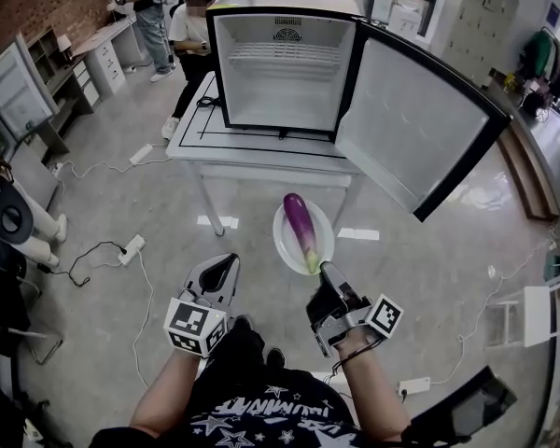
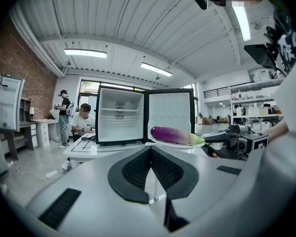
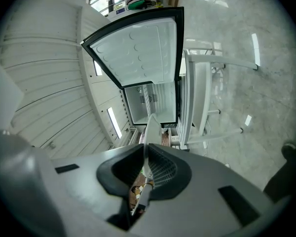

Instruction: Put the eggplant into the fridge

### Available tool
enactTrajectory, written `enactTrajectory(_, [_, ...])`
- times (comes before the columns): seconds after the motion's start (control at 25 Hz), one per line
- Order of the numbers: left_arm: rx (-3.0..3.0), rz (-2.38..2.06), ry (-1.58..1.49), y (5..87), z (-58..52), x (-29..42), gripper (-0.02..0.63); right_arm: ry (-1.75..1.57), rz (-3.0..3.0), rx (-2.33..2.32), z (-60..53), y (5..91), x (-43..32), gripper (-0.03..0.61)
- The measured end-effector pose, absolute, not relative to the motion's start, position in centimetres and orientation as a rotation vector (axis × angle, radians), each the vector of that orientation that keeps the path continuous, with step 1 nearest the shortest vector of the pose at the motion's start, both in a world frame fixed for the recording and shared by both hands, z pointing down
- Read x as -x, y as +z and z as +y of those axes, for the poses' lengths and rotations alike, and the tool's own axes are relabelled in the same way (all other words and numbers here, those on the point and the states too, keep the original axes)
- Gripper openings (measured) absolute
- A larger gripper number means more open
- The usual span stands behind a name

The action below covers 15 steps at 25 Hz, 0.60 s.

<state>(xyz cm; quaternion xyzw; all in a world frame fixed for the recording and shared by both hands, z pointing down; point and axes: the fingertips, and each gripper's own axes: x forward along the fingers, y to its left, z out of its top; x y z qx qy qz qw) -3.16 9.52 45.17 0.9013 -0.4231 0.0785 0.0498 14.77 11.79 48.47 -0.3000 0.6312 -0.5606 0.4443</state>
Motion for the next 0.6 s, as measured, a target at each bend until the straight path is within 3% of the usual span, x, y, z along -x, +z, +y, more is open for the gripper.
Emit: enactTrajectory(0.6, [-2.79,-1.217,0.228,45.2,4.5,0.8,0.009,-1.334,1.521,0.772,8.4,48.0,-17.7,0.023])
